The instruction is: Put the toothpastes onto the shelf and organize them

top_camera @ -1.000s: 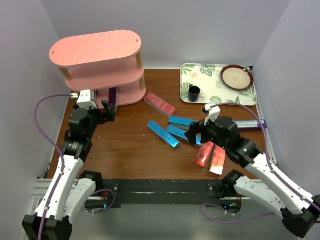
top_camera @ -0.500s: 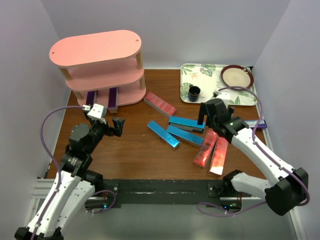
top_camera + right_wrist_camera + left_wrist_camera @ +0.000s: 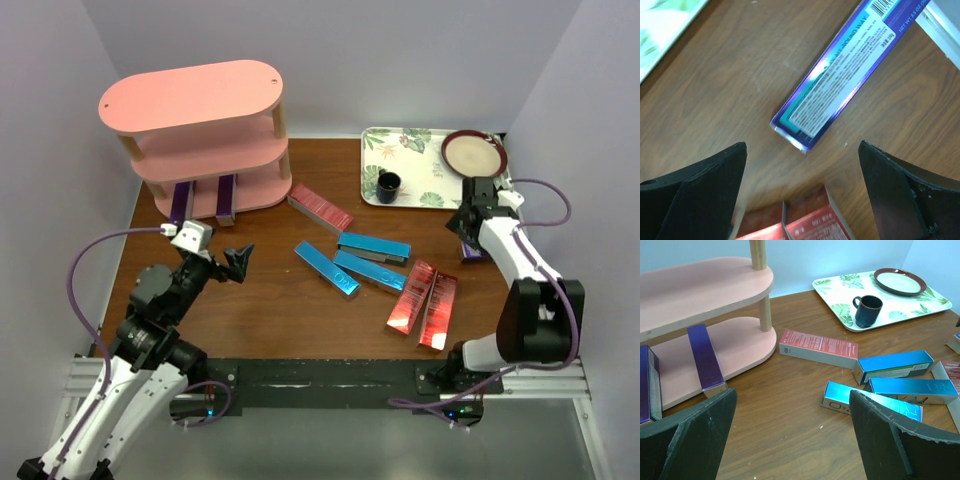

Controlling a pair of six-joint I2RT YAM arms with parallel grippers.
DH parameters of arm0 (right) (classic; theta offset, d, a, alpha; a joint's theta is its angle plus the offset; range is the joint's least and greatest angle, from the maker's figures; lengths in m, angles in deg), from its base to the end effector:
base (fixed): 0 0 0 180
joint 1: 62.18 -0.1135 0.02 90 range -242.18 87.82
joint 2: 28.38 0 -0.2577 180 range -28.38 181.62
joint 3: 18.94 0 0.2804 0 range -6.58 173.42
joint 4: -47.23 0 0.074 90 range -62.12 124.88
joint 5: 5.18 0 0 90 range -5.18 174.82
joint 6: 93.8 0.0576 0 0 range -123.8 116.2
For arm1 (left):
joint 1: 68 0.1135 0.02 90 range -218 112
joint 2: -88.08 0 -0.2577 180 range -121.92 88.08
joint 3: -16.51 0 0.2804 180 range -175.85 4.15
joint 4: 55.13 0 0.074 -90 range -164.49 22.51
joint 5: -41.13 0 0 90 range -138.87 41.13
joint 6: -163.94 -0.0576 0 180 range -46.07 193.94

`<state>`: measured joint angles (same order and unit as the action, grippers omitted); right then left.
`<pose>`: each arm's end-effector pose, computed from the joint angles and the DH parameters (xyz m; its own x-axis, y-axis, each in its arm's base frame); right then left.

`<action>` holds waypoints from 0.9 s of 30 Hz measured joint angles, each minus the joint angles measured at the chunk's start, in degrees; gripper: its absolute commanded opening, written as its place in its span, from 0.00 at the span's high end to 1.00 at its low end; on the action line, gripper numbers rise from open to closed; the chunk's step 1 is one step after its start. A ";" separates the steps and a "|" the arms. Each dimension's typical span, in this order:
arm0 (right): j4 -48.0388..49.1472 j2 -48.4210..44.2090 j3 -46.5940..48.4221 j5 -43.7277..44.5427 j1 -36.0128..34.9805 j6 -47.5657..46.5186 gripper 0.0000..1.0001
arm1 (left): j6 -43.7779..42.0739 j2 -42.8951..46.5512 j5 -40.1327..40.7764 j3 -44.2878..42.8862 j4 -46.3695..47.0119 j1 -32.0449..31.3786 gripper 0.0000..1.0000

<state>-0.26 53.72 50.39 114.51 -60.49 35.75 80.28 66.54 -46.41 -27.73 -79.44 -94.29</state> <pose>0.3186 -0.0379 0.1991 -0.4965 0.5680 -0.6563 0.7618 0.6477 -0.0157 0.1539 -0.0733 0.3126 -0.0697 -0.0886 -0.9936 0.3988 0.9105 -0.1092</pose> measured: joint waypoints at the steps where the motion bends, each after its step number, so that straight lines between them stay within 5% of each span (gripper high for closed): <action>1: 0.09 1.46 0.31 -0.46 0.92 0.66 0.01 | 0.00 0.20 0.15 0.07 0.02 -0.28 0.00; 17: 4.68 16.44 3.30 -8.48 12.63 8.46 0.11 | -0.04 1.57 1.29 0.87 -0.37 -1.99 0.00; 27: 5.29 18.86 3.96 -8.37 13.68 10.01 0.42 | -0.07 1.57 1.27 0.87 -0.37 -2.05 0.00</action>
<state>5.03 72.58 54.35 106.14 -46.81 45.76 80.22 68.12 -45.14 -26.85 -79.81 -96.34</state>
